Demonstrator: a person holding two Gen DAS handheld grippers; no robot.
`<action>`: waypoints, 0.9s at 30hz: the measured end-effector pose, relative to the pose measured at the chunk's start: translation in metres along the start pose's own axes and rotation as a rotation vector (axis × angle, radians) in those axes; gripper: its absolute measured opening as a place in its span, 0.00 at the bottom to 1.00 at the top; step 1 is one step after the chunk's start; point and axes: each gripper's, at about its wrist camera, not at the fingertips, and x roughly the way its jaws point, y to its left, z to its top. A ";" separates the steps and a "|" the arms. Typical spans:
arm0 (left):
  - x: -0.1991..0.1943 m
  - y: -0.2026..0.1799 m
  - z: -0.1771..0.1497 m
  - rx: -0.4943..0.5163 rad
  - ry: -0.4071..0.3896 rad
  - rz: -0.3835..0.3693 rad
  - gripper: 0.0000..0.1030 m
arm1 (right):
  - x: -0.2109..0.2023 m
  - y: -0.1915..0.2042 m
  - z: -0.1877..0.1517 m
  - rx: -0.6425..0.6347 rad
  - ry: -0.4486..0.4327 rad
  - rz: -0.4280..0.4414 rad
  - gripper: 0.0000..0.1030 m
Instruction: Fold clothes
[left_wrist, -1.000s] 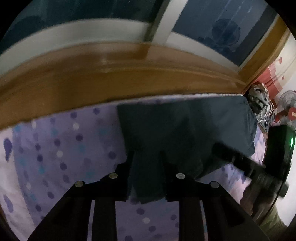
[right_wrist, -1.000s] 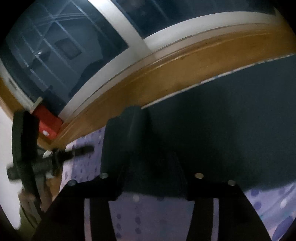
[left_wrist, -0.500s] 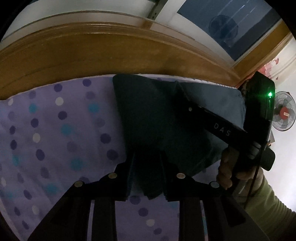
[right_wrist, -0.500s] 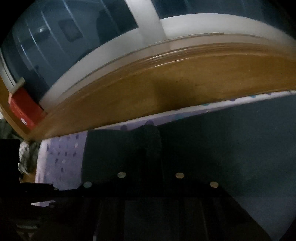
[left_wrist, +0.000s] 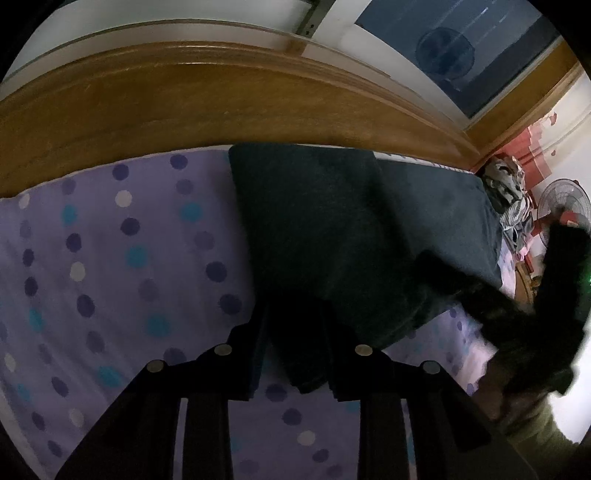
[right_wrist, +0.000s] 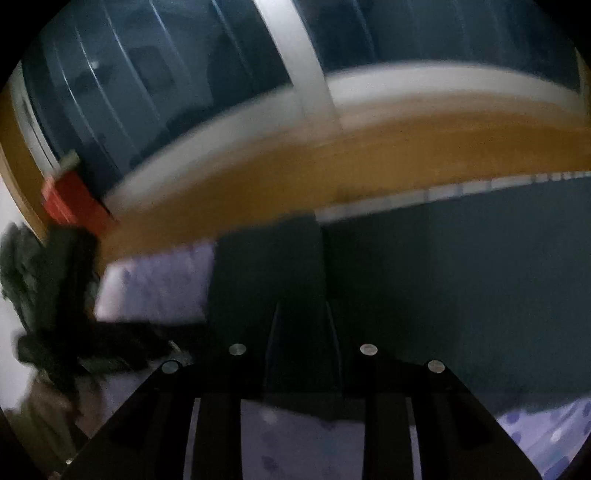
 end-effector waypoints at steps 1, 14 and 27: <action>0.001 0.002 0.001 -0.007 0.005 -0.004 0.27 | 0.009 -0.004 -0.006 -0.002 0.037 -0.017 0.23; -0.018 0.017 0.039 -0.038 -0.014 -0.089 0.39 | -0.040 0.071 -0.024 -0.172 -0.044 -0.068 0.76; 0.013 0.022 0.057 -0.037 0.024 -0.106 0.42 | 0.048 0.131 -0.060 -0.396 -0.006 -0.322 0.70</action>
